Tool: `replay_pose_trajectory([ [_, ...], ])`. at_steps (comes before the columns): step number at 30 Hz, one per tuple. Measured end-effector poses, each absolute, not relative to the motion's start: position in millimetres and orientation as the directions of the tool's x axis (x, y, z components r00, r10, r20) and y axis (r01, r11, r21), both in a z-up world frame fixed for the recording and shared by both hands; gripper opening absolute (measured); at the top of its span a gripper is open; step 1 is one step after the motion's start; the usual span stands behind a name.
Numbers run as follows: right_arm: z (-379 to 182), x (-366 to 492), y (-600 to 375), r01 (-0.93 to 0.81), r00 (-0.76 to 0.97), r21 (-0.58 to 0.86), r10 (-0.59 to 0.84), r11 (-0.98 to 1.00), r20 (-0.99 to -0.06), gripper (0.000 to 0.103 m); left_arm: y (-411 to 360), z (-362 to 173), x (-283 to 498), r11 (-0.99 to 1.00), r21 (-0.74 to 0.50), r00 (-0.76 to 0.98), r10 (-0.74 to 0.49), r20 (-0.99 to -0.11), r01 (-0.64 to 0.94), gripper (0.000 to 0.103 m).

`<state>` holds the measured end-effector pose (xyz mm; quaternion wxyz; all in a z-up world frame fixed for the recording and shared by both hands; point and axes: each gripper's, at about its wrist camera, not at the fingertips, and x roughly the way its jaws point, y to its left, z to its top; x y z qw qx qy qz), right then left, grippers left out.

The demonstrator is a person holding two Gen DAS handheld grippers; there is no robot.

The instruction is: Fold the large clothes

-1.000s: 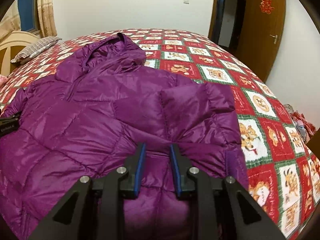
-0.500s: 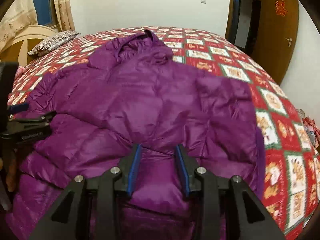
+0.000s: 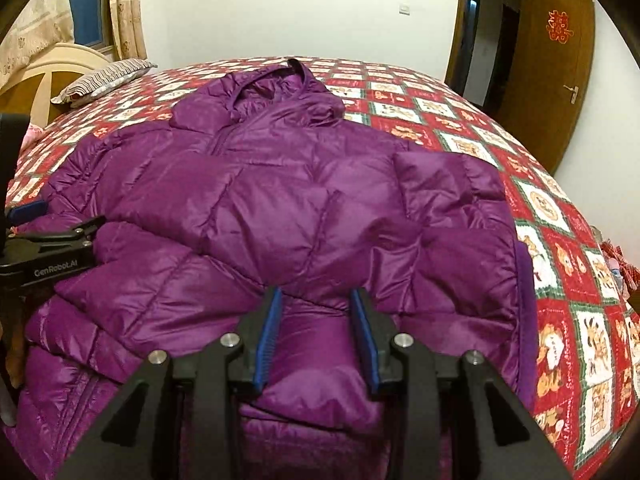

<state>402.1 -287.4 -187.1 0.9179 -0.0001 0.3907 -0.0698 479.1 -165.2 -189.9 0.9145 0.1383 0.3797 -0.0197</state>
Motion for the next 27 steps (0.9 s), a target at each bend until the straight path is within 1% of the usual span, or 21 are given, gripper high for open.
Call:
replay_pose_trajectory([
  [27, -188.1, 401.8, -284.6, 0.131, 0.685, -0.078, -0.147, 0.988, -0.714, 0.040, -166.3, -190.2, 478.2, 0.960, 0.245, 0.714, 0.073, -0.696, 0.140, 0.102],
])
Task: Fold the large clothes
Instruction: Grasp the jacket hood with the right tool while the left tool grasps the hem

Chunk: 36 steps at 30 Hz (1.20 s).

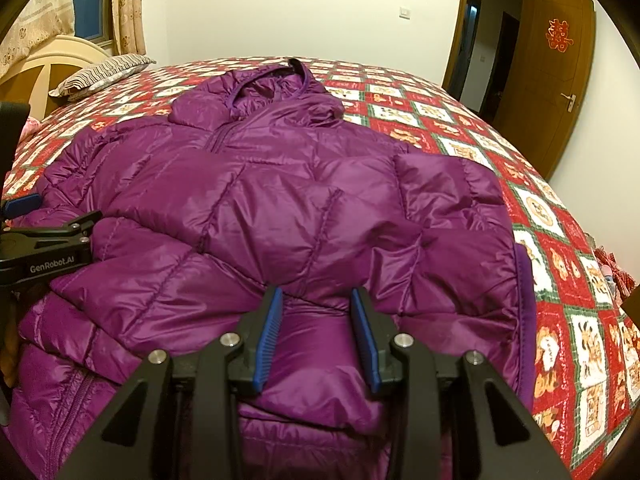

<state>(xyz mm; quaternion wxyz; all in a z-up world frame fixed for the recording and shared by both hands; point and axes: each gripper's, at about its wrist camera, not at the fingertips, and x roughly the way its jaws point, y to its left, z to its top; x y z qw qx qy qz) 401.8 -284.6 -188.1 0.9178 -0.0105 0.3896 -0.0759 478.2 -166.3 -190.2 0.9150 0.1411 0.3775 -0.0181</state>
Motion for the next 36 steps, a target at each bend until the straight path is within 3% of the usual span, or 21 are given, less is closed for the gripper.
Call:
replay_pose_trajectory([
  [8, -186.1, 402.0, -287.2, 0.119, 0.678, -0.058, -0.124, 0.991, -0.725, 0.040, -164.8, -178.8, 482.7, 0.950, 0.264, 0.675, 0.087, -0.732, 0.165, 0.101],
  [10, -175.7, 404.5, -296.9, 0.086, 0.647, 0.006, -0.051, 0.996, -0.761, 0.047, -160.7, -156.7, 482.5, 0.949, 0.250, 0.690, 0.051, -0.722, 0.192, 0.101],
  [12, -154.4, 403.2, -307.0, 0.046, 0.676, 0.049, 0.005, 0.998, -0.737, 0.066, -155.4, -130.4, 488.2, 0.953, 0.207, 0.717, -0.015, -0.697, 0.221, 0.101],
  [13, -145.0, 404.7, -310.6, 0.032, 0.692, 0.044, 0.010, 0.998, -0.722, 0.067, -155.2, -120.1, 496.7, 0.954, 0.190, 0.722, -0.037, -0.691, 0.231, 0.101],
  [22, -102.4, 526.2, -366.4, 0.012, 0.727, 0.112, 0.068, 0.994, -0.683, 0.068, -186.8, -94.4, 643.1, 0.963, 0.182, 0.720, -0.016, -0.694, 0.197, 0.101],
  [28, -107.5, 618.6, -390.9, 0.068, 0.712, 0.185, 0.082, 0.980, -0.698, 0.068, -203.9, -112.3, 739.7, 0.976, 0.113, 0.656, -0.036, -0.754, 0.184, 0.101],
  [34, -136.6, 690.0, -390.2, 0.075, 0.643, 0.174, 0.086, 0.982, -0.761, 0.068, -219.2, -149.0, 786.8, 0.977, 0.017, 0.577, -0.110, -0.809, 0.210, 0.101],
  [36, -153.6, 707.5, -389.8, 0.071, 0.612, 0.177, 0.097, 0.982, -0.785, 0.068, -226.7, -163.8, 793.4, 0.971, 0.014, 0.552, -0.123, -0.825, 0.237, 0.094],
])
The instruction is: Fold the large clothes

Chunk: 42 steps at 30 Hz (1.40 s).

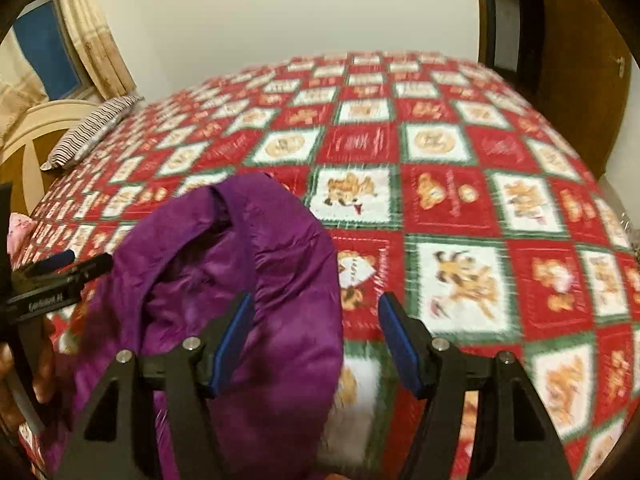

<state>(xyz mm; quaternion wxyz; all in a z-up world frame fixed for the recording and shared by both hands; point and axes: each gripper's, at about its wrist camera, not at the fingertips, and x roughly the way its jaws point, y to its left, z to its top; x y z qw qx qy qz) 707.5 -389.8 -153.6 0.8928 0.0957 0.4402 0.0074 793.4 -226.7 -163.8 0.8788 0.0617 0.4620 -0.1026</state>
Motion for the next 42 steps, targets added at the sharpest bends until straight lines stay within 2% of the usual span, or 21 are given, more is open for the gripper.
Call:
replay_pose_trajectory([
  [1, -165.4, 715.2, -389.0, 0.072, 0.580, 0.159, 0.088, 0.985, -0.810, 0.067, -230.2, -170.4, 795.0, 0.967, 0.014, 0.542, -0.132, -0.830, 0.255, 0.077],
  [2, -171.6, 717.7, -388.7, 0.070, 0.563, 0.154, 0.088, 0.986, -0.822, 0.059, -232.1, -174.6, 794.7, 0.959, -0.012, 0.535, -0.168, -0.828, 0.282, 0.065],
  [3, -175.3, 718.0, -389.3, 0.064, 0.568, 0.142, 0.081, 0.988, -0.819, 0.055, -233.5, -173.8, 792.5, 0.955, -0.015, 0.556, -0.185, -0.810, 0.297, 0.059],
  [4, -174.7, 715.5, -388.8, 0.054, 0.588, 0.126, 0.071, 0.991, -0.806, 0.052, -238.5, -172.4, 788.9, 0.945, -0.007, 0.567, -0.202, -0.798, 0.327, 0.031],
  [5, -173.9, 714.6, -389.2, 0.051, 0.590, 0.121, 0.068, 0.991, -0.804, 0.041, -246.3, -170.6, 785.5, 0.925, -0.002, 0.558, -0.230, -0.797, 0.379, 0.003],
  [6, -172.1, 712.8, -390.9, 0.045, 0.595, 0.129, 0.077, 0.991, -0.800, 0.017, -251.9, -167.7, 781.8, 0.918, 0.018, 0.562, -0.227, -0.796, 0.397, 0.002],
  [7, -167.6, 709.6, -392.2, 0.034, 0.600, 0.141, 0.093, 0.989, -0.794, 0.006, -258.0, -161.0, 774.4, 0.911, 0.053, 0.584, -0.217, -0.782, 0.410, 0.002],
  [13, -124.8, 674.0, -381.6, -0.001, 0.704, 0.114, 0.082, 0.994, -0.705, 0.005, -253.3, -101.2, 722.3, 0.885, 0.145, 0.740, -0.269, -0.617, 0.442, 0.001],
  [18, -77.4, 618.6, -366.9, -0.040, 0.811, 0.057, 0.066, 0.998, -0.581, 0.005, -229.6, -58.3, 662.7, 0.869, 0.196, 0.820, -0.322, -0.473, 0.455, 0.001],
  [20, -61.1, 590.1, -359.4, -0.061, 0.847, 0.031, 0.068, 0.998, -0.527, 0.005, -213.9, -47.2, 626.7, 0.860, 0.199, 0.835, -0.360, -0.416, 0.470, 0.001],
  [25, -44.3, 506.7, -343.3, -0.115, 0.881, 0.011, 0.108, 0.993, -0.460, 0.004, -175.9, -46.5, 529.4, 0.840, 0.229, 0.853, -0.411, -0.322, 0.491, 0.001],
  [27, -45.2, 476.2, -335.5, -0.138, 0.882, 0.009, 0.127, 0.990, -0.453, 0.004, -163.0, -57.2, 489.3, 0.823, 0.240, 0.842, -0.430, -0.326, 0.514, 0.001],
  [30, -62.3, 439.2, -322.1, -0.172, 0.858, 0.004, 0.152, 0.985, -0.490, 0.004, -152.9, -78.9, 457.5, 0.806, 0.263, 0.829, -0.427, -0.362, 0.531, 0.001],
  [36, -118.8, 395.2, -314.1, -0.167, 0.765, -0.036, 0.107, 0.985, -0.636, 0.004, -134.7, -129.2, 432.0, 0.781, 0.285, 0.762, -0.343, -0.549, 0.556, 0.002],
  [40, -122.3, 375.9, -327.5, -0.145, 0.747, -0.047, 0.078, 0.988, -0.660, 0.004, -109.6, -125.4, 430.1, 0.816, 0.271, 0.780, -0.306, -0.545, 0.510, 0.003],
  [42, -115.1, 374.3, -328.8, -0.156, 0.729, -0.053, 0.079, 0.986, -0.680, 0.004, -101.6, -113.7, 437.9, 0.850, 0.236, 0.794, -0.291, -0.534, 0.471, 0.012],
])
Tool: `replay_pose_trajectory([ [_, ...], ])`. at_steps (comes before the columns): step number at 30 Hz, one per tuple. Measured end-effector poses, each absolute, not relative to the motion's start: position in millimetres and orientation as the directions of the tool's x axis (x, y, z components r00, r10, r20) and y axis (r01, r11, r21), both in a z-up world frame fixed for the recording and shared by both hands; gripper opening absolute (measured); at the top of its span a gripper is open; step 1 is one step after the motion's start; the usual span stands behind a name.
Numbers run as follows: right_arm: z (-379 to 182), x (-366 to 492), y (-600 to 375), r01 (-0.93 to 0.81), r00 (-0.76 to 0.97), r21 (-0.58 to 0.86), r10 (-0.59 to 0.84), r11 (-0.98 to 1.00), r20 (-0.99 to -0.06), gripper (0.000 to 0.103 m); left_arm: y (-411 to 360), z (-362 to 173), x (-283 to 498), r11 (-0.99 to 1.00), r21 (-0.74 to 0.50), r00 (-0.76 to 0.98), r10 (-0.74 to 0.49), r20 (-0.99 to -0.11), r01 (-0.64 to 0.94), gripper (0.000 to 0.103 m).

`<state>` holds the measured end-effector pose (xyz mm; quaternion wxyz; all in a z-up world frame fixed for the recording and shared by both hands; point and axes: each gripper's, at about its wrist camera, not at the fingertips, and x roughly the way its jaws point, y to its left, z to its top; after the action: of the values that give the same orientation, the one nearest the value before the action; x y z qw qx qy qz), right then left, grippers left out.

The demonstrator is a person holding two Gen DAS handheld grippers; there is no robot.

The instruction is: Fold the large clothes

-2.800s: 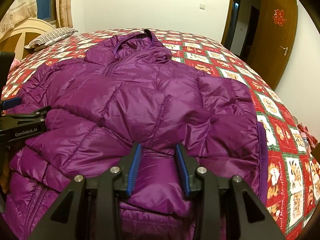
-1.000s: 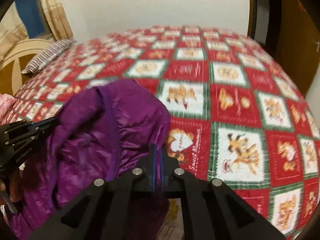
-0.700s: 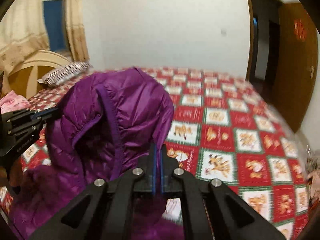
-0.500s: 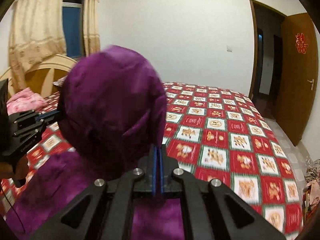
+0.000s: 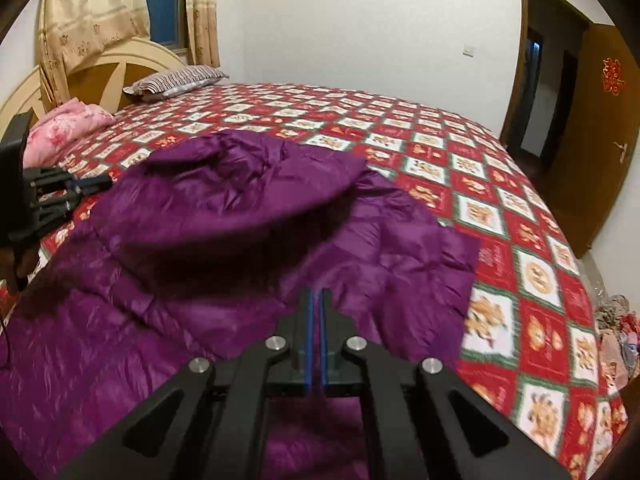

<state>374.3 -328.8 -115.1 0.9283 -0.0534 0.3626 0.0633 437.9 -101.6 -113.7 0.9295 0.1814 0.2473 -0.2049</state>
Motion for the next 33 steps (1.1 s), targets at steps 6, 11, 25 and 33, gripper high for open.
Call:
replay_pose_trajectory([
  [6, -75.5, 394.9, -318.6, -0.130, 0.753, 0.038, 0.124, 0.991, -0.646, 0.082, -115.7, -69.0, 468.5, 0.936, 0.063, 0.852, -0.287, -0.437, 0.347, 0.098],
  [11, -87.1, 444.0, -304.0, -0.018, 0.673, 0.256, 0.201, 0.966, -0.712, 0.080, -162.4, -84.3, 501.9, 0.943, 0.076, 0.779, -0.221, -0.587, 0.325, 0.098],
  [25, -162.9, 418.6, -291.1, -0.003, 0.550, 0.280, 0.235, 0.960, -0.801, 0.007, -170.3, -147.2, 439.3, 0.893, 0.216, 0.723, -0.158, -0.672, 0.395, 0.098],
  [33, -170.9, 419.2, -290.7, 0.004, 0.552, 0.284, 0.235, 0.959, -0.800, 0.010, -175.9, -91.4, 481.8, 0.950, 0.205, 0.817, -0.079, -0.572, 0.236, 0.098],
])
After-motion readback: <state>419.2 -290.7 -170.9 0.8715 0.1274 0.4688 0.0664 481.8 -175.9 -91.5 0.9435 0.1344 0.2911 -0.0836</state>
